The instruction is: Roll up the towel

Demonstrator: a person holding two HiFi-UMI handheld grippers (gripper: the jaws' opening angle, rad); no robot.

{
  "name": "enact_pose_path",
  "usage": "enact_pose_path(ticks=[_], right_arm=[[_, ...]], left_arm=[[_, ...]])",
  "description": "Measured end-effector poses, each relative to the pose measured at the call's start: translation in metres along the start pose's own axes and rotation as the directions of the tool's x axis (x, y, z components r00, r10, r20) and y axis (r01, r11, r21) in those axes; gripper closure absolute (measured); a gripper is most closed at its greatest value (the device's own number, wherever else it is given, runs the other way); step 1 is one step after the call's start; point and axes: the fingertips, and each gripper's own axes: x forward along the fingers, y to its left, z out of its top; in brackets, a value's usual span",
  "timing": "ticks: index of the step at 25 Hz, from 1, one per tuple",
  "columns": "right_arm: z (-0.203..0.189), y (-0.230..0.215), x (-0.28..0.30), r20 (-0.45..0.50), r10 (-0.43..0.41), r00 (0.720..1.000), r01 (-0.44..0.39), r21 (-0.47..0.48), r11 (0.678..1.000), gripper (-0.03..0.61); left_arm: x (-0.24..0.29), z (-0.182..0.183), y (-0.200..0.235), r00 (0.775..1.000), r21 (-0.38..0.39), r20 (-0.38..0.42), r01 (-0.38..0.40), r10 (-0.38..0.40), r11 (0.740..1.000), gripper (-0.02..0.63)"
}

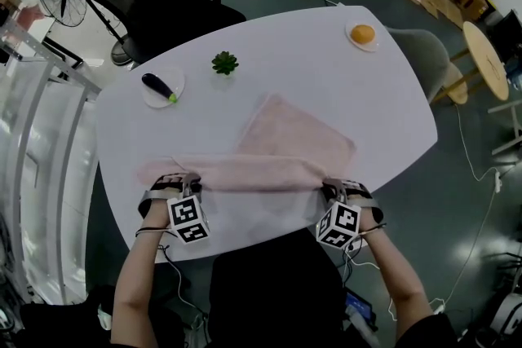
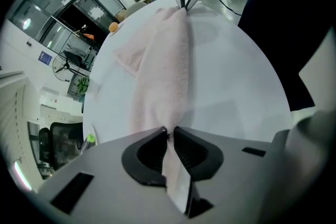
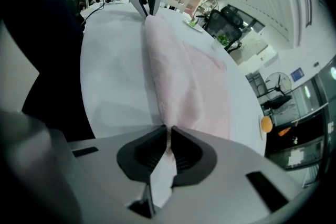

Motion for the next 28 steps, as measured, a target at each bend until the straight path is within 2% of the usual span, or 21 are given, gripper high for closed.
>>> enact_pose_path(ticks=[9,14,23,28], right_arm=[[0.013,-0.020,-0.031,0.032,-0.089,0.996,0.089,-0.013,0.996,0.551],[0.016,-0.007,-0.051,0.042,-0.113,0.993,0.114,-0.011,0.993,0.551],[0.008,0.072,-0.067,0.020,-0.033,0.999,0.033,-0.011,0.999,0.551],[0.010,0.071,-0.067,0.018,-0.022,1.000,0.022,-0.007,1.000,0.549]], left_arm=[[-0.031,-0.002,0.019,0.998,0.035,0.013,-0.063,0.063,0.997,0.566],[-0.051,-0.007,0.002,0.998,0.059,0.018,-0.060,0.059,0.996,0.566],[-0.065,-0.027,-0.073,0.999,0.080,0.025,0.017,-0.019,0.997,0.566],[-0.068,-0.028,-0.068,0.999,0.054,0.032,0.011,-0.013,0.999,0.566]])
